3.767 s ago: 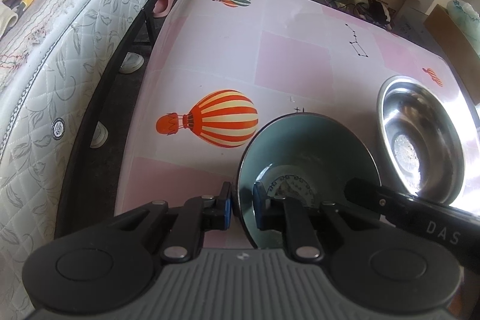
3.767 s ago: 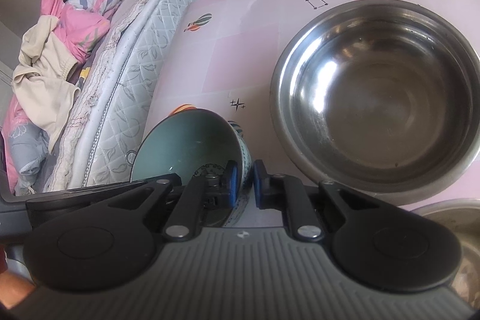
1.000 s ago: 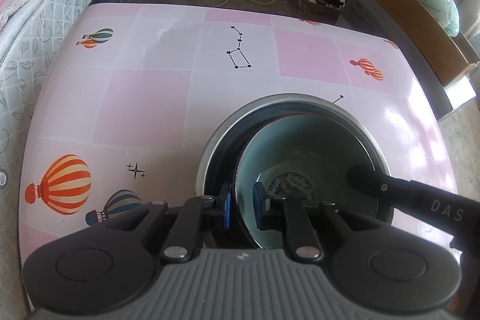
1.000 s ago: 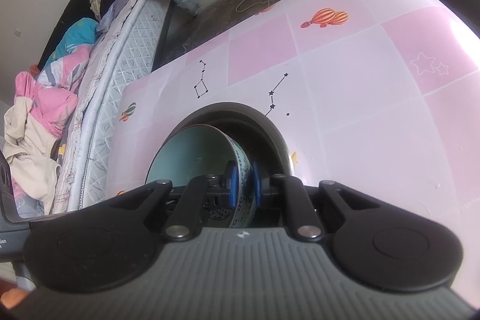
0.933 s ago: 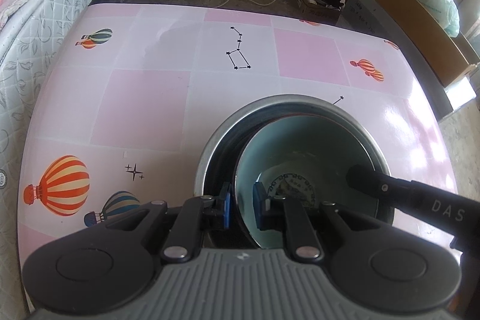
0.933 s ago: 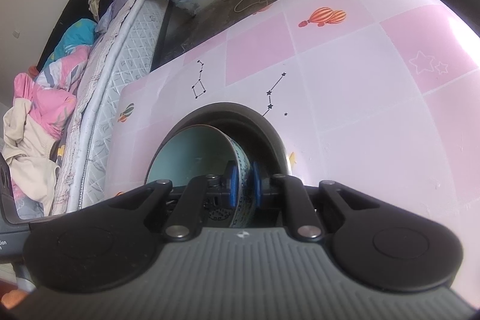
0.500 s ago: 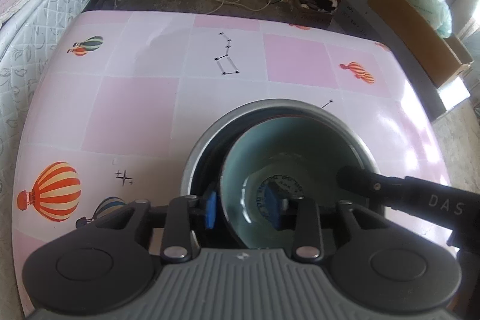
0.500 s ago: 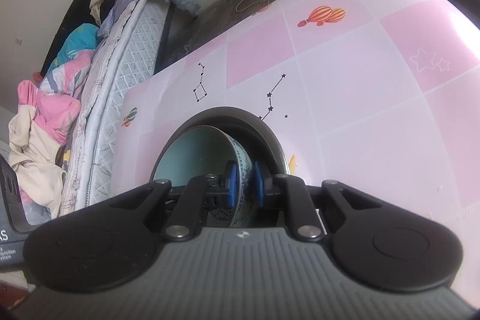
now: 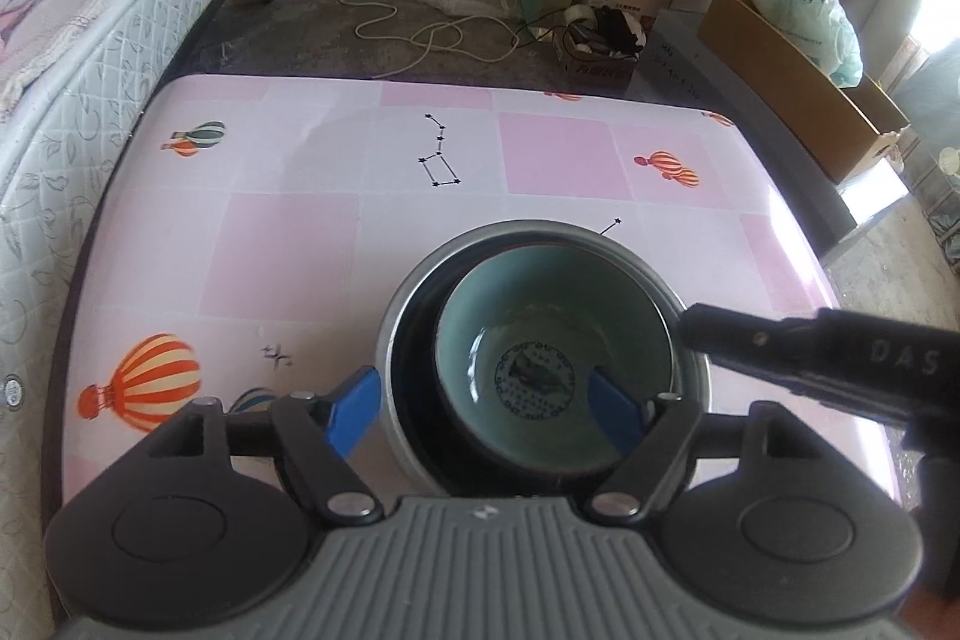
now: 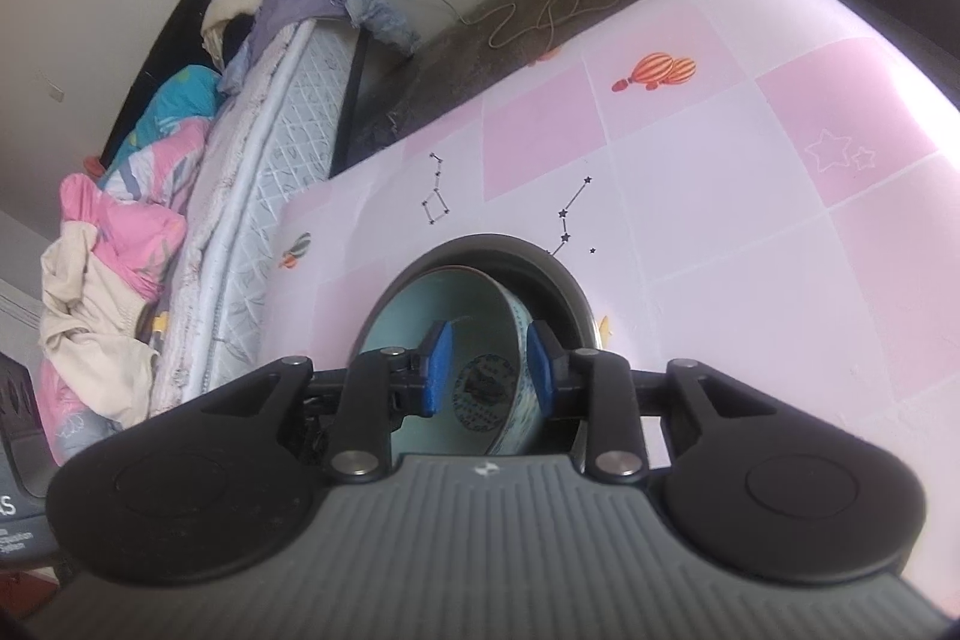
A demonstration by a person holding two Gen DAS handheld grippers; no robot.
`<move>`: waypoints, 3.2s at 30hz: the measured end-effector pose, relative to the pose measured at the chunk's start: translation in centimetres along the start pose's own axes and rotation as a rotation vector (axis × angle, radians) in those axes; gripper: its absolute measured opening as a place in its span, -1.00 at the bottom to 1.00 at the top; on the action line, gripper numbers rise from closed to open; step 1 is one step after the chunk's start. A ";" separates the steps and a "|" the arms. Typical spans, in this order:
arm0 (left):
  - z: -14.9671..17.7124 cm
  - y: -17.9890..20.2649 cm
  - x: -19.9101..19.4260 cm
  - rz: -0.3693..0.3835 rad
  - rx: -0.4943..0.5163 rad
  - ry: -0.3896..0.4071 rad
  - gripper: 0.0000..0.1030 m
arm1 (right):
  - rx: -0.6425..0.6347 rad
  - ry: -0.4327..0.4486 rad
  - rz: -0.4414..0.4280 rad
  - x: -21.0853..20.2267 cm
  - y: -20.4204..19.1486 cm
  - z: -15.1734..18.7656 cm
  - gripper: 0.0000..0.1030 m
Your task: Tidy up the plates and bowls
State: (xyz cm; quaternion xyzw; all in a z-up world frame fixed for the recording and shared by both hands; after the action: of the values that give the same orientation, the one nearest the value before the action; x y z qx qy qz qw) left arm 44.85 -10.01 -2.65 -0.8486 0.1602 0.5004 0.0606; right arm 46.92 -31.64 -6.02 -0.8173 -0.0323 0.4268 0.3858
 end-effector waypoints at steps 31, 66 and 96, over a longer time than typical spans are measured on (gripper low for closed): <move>30.5 -5.8 -19.4 -0.054 -0.223 0.194 0.81 | -0.021 -0.055 -0.186 -20.3 4.1 26.2 -0.27; 31.8 -10.6 -13.4 -0.208 -0.266 0.159 0.06 | -0.146 -0.091 -0.049 -9.0 -0.5 31.1 -0.29; 31.9 -10.7 -13.2 -0.208 -0.283 0.139 -0.59 | -0.157 -0.107 -0.040 -7.7 -0.8 31.1 -0.80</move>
State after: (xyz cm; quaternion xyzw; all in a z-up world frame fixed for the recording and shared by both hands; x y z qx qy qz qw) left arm 15.99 11.21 -7.51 -0.8933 0.0034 0.4490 -0.0189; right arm 19.78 -15.24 -10.86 -0.8202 -0.1026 0.4583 0.3266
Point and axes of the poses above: each gripper's, at about its wrist camera, not at the fingertips, and x roughly the way its jaws point, y to its right, z to its underside, the point moved 3 cm from there along x, roughly the way its jaws point, and after that the axes turned 6 degrees about x, right-handed, at the moved point
